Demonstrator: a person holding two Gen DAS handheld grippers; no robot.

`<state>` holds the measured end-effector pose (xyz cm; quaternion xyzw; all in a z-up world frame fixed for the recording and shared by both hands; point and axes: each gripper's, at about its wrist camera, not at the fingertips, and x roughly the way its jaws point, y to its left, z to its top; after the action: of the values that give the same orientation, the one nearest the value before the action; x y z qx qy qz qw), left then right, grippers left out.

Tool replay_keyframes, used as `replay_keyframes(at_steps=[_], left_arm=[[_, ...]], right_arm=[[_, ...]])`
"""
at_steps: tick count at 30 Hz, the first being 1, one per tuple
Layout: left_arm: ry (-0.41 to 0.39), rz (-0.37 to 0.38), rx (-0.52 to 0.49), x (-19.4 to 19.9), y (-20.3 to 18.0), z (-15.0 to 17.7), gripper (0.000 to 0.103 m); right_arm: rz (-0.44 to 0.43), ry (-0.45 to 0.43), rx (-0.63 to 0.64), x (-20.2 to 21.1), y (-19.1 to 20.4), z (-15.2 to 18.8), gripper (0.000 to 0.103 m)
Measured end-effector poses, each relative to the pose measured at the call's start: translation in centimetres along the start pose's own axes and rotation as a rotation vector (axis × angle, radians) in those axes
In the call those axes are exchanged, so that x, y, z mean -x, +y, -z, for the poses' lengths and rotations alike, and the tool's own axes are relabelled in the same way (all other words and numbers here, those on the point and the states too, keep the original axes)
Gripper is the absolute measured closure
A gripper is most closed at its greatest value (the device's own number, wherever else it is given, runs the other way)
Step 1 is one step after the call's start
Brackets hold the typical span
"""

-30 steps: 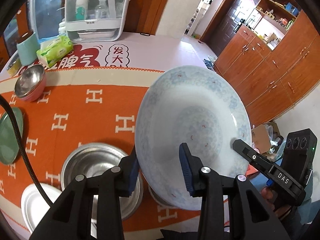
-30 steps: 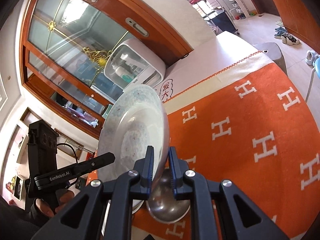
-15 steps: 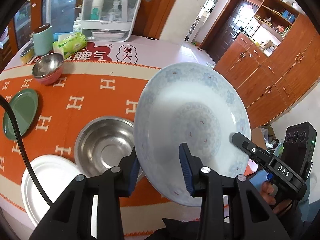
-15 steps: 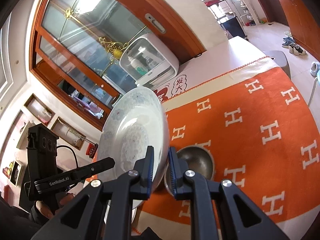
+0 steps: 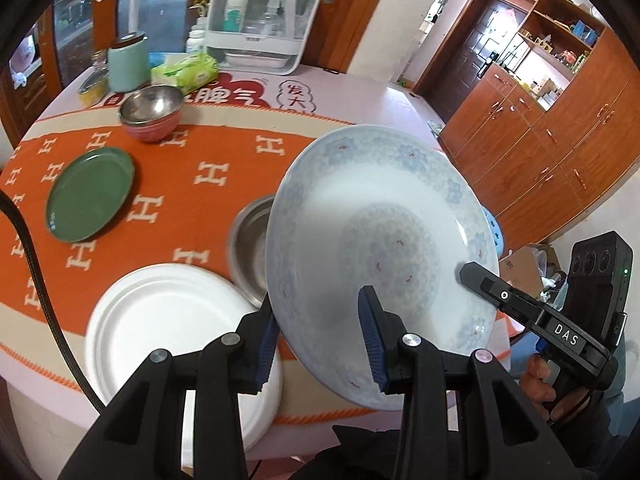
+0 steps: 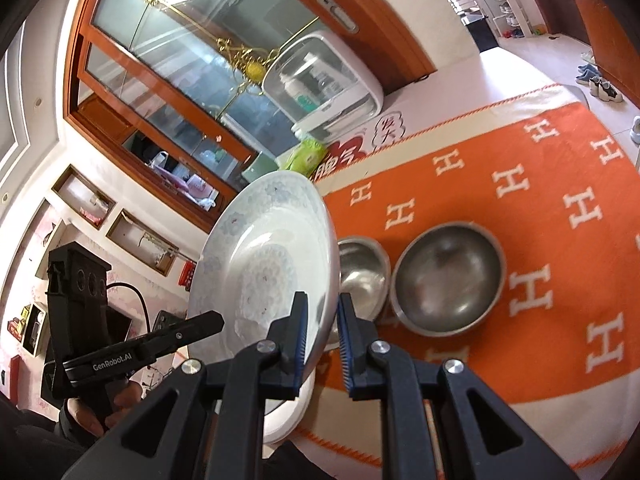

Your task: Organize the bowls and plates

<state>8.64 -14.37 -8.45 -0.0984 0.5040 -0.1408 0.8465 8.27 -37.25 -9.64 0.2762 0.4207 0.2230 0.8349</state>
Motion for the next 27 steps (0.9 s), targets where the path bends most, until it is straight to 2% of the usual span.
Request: replay_keyframes(at_steps=[15, 27], left_arm=[[0.057, -0.035, -0.005, 3.4, 7.1, 3.3, 0.067], [0.158, -0.047, -0.103, 3.1, 11.0, 5.0, 0.067]], right_arm=[[0.021, 0.050, -0.018, -3.7, 5.9, 5.1, 0.088], [0.073, 0.036, -0.117, -6.5, 7.8, 10.2, 0.087]])
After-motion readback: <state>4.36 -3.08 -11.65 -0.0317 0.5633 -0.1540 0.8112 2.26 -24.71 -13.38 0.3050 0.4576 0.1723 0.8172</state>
